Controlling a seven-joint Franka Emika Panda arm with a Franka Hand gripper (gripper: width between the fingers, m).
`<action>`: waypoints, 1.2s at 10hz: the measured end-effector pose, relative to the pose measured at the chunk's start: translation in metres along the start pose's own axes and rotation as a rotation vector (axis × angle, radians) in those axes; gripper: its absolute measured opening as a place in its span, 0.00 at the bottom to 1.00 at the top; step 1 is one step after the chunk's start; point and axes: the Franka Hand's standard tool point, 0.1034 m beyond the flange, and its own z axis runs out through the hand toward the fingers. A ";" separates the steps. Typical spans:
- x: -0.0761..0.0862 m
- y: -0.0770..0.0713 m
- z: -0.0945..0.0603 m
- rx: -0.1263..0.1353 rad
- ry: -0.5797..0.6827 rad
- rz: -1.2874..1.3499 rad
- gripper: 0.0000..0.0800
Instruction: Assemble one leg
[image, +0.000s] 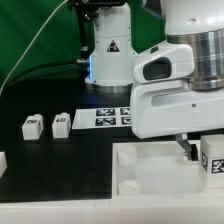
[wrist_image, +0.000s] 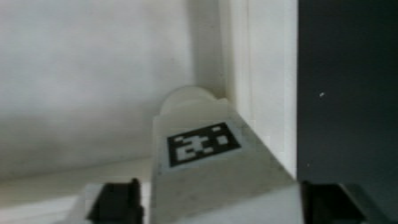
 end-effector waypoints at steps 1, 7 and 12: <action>0.000 0.000 0.000 0.001 0.000 0.076 0.37; 0.002 0.005 0.002 0.056 -0.005 0.929 0.37; 0.001 0.004 0.003 0.089 -0.030 1.292 0.44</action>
Offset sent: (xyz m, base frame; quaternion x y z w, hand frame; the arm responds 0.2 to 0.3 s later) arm 0.0000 0.0000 0.0000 0.0000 0.0000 0.2667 0.9638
